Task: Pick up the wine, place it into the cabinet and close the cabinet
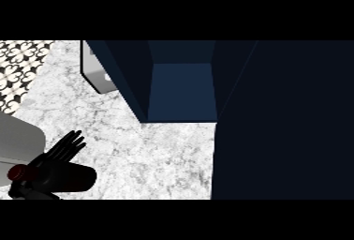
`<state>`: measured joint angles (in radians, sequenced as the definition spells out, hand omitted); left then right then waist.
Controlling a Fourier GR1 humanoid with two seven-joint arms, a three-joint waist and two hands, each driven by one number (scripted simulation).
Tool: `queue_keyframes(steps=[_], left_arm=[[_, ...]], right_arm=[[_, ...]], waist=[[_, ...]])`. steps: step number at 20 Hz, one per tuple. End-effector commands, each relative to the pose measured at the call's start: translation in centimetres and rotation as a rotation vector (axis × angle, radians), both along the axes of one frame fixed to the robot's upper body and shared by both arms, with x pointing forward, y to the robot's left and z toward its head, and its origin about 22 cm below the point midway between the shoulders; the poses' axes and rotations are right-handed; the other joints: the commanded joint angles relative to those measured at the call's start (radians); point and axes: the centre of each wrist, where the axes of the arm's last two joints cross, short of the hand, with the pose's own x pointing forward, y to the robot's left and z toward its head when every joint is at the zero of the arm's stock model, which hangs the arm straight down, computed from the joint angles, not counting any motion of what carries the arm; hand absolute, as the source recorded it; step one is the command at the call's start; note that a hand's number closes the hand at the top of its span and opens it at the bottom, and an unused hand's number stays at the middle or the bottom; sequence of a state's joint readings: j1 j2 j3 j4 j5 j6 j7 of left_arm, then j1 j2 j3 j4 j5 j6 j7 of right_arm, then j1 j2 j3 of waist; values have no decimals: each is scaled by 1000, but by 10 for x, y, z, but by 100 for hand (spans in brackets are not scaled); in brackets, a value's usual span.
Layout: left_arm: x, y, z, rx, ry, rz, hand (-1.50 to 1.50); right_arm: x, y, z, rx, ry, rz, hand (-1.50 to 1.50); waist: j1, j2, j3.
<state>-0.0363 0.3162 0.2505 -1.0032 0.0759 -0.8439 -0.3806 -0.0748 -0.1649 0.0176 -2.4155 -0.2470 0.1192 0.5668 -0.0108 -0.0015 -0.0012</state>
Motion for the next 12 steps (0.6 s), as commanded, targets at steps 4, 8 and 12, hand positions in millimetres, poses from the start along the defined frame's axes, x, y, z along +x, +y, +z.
queue_keyframes(steps=[4,8,12], left_arm=[[4,-5,-16,-122,-56,-51,-150],[16,-13,-13,-166,-40,-72,-150],[21,-21,-17,-196,-5,-154,150]], right_arm=[[-27,-2,25,27,-66,48,-150],[-31,-6,16,25,-37,41,-150],[-27,6,13,44,-39,50,-150]], waist=[[-6,0,-1],[-11,-1,0],[-9,0,0]])
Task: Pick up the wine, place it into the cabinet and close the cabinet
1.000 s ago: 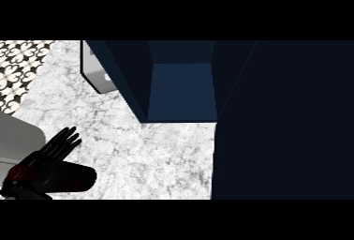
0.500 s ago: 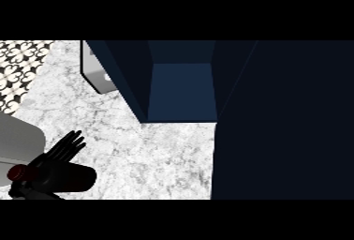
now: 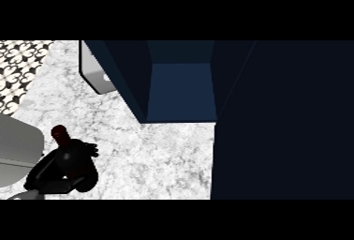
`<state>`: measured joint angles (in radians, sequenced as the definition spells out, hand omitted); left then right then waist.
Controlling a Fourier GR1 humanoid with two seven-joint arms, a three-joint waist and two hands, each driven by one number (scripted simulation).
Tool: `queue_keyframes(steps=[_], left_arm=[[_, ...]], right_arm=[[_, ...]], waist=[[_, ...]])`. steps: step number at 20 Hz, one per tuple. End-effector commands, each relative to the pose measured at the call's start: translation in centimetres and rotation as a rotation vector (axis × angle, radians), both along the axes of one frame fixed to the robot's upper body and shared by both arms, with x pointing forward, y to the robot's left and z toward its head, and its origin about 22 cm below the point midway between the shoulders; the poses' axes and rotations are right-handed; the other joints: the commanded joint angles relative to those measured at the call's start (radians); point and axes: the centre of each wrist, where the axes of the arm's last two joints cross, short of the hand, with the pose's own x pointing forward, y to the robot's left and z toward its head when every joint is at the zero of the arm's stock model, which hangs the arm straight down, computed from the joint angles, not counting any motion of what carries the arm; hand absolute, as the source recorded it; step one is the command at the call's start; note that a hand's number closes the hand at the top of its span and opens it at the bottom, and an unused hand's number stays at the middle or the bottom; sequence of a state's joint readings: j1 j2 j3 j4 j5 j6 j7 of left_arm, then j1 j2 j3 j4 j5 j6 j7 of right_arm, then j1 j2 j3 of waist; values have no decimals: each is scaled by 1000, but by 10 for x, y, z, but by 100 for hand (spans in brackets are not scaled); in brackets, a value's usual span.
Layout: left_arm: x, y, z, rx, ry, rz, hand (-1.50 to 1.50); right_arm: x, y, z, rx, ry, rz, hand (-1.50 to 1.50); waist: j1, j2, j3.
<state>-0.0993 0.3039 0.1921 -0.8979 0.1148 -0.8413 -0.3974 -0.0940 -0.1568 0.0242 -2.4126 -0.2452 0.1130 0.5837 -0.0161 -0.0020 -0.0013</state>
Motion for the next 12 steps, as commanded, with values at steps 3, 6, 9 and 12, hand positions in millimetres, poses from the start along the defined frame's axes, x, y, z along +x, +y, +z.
queue_keyframes(steps=[3,6,9,12], left_arm=[[-9,-7,-4,-128,-81,-161,150],[-7,-17,4,-89,-140,-203,150],[-10,-23,8,-10,-234,-217,150],[-15,-36,-6,57,-274,170,150]], right_arm=[[-33,-1,15,37,-53,17,-150],[-30,8,9,38,-26,29,-150],[-23,-5,11,6,-41,13,-150],[-32,-1,9,32,-38,17,-150]], waist=[[0,-3,-1],[8,-4,0],[5,-3,-1],[4,-5,0]])
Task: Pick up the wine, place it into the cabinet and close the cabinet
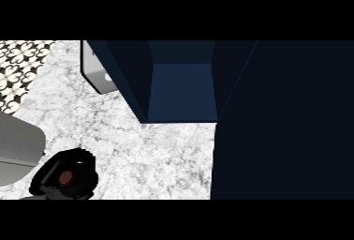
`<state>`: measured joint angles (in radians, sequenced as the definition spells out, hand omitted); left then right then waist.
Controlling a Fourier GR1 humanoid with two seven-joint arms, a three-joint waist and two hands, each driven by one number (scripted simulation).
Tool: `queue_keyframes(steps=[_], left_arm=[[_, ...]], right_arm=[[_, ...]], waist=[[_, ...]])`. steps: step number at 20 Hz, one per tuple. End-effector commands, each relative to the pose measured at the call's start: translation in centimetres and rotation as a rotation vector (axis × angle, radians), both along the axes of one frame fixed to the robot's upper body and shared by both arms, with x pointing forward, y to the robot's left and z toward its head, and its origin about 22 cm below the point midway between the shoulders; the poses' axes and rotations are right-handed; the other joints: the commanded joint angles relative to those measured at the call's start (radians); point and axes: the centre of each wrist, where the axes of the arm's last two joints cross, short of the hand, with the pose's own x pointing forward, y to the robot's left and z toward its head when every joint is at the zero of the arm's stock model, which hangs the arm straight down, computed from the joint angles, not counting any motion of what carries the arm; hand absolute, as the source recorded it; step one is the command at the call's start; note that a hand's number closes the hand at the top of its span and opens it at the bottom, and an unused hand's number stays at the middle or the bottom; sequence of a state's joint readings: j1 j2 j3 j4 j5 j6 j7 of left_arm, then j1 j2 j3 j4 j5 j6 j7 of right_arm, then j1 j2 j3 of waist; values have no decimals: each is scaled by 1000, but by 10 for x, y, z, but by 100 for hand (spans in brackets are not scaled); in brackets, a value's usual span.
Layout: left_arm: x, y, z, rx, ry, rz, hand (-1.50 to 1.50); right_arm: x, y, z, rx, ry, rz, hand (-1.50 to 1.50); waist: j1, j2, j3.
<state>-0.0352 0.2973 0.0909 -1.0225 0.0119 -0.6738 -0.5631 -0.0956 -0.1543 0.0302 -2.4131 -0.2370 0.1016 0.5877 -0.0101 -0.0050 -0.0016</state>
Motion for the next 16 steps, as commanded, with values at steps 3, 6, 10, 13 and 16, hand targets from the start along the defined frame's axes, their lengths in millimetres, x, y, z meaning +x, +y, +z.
queue_keyframes(steps=[3,6,10,13,16], left_arm=[[-24,-10,-20,-69,-100,484,150],[-20,-26,-10,-74,-184,543,150],[-15,-51,1,-58,-287,561,150],[-5,-49,28,-51,-380,573,150],[-16,-68,47,-170,-338,520,150]], right_arm=[[-21,-4,8,32,-48,5,-150],[-17,-14,4,5,-35,11,-150],[-30,-14,19,-3,-48,31,-150],[-30,-12,4,14,-42,27,-150],[-33,-8,9,31,-17,34,-150]], waist=[[12,-5,2],[11,0,3],[5,1,2],[6,1,3],[11,-2,3]])
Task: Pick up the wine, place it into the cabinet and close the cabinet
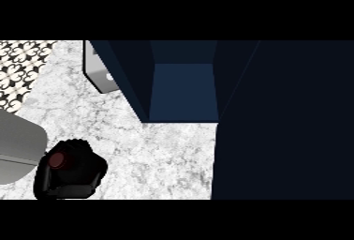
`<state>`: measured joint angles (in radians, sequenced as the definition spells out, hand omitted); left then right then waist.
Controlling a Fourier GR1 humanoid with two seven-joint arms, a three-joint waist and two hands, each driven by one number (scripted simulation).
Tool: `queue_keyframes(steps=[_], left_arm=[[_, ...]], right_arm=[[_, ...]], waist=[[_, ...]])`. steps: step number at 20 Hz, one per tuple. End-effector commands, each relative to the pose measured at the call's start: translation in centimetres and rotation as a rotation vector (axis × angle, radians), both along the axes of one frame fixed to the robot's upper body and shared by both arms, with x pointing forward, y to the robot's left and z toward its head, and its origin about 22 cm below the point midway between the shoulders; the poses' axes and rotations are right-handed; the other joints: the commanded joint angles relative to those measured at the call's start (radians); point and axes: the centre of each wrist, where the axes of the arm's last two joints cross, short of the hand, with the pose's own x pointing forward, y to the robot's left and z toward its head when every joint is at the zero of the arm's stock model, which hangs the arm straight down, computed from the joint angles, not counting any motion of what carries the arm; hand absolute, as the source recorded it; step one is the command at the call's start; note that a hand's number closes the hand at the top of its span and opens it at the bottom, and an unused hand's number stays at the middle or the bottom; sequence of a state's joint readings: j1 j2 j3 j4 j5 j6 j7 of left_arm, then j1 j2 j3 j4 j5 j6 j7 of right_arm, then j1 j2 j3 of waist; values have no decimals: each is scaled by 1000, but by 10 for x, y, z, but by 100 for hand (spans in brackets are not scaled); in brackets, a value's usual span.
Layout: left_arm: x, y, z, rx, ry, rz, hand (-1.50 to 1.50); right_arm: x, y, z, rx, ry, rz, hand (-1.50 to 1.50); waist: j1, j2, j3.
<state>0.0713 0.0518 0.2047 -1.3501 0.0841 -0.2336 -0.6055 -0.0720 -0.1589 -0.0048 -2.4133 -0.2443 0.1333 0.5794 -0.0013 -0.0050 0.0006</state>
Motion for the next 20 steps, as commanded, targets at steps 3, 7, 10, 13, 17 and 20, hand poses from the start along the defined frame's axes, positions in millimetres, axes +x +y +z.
queue_keyframes(steps=[3,7,10,13,17,20], left_arm=[[1,-26,48,-64,-55,-62,150],[-19,-36,72,-84,-24,-119,150],[9,-60,99,-45,-30,-124,150],[5,-76,120,-22,-2,-118,150],[3,-106,141,-48,20,-214,150],[9,-138,165,-63,-29,-233,150]], right_arm=[[-22,-3,18,27,-24,54,-150],[-19,1,12,42,-33,54,-150],[-34,-1,12,49,-31,45,-150],[-27,2,16,52,-30,49,-150],[-9,-1,3,59,-29,31,-150],[-18,-9,0,49,-36,69,-150]], waist=[[3,1,0],[5,2,0],[-5,2,0],[-3,2,0],[-2,3,0],[-16,2,1]])
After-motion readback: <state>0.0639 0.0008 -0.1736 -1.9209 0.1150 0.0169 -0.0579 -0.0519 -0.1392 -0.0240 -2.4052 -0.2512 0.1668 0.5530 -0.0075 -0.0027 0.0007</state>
